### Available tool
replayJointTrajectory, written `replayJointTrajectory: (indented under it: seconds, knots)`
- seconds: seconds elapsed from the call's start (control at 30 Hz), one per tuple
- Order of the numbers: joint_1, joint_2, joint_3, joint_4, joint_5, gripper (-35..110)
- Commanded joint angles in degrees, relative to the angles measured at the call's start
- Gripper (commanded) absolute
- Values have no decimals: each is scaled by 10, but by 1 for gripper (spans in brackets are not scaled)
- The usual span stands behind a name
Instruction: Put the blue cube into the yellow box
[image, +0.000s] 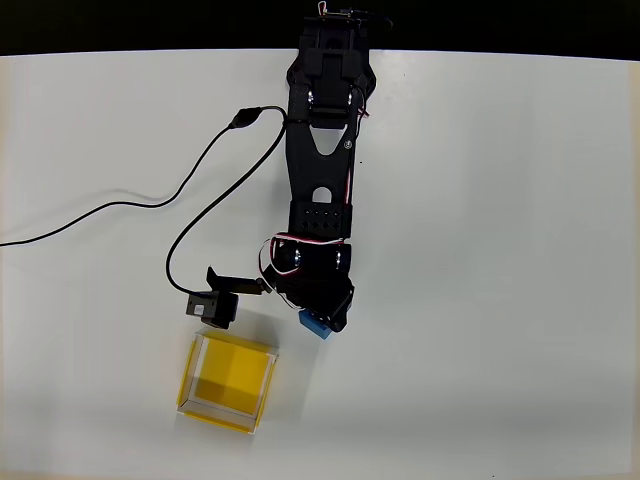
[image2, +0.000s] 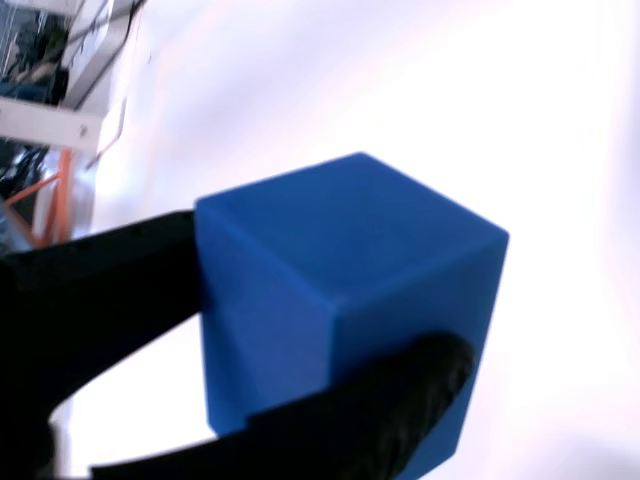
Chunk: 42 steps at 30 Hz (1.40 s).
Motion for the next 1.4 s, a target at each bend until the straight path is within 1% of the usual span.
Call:
replayJointTrajectory:
  seconds: [0.0, 0.23, 0.5, 0.63, 0.77, 0.93, 1.1, 1.27, 1.37]
  knots:
    - [49, 72, -73, -77, -49, 11]
    - [105, 16, -117, -208, -120, 12]
    - [156, -78, -166, -349, -174, 12]
    - [165, -129, -197, -386, -181, 12]
    - [170, -177, -230, -401, -185, 13]
    - [171, -228, -237, -456, -191, 13]
    - [170, -263, -237, -473, -181, 14]
    - [167, -289, -207, -513, -169, 19]
    - [166, -281, -168, -543, -171, 28]
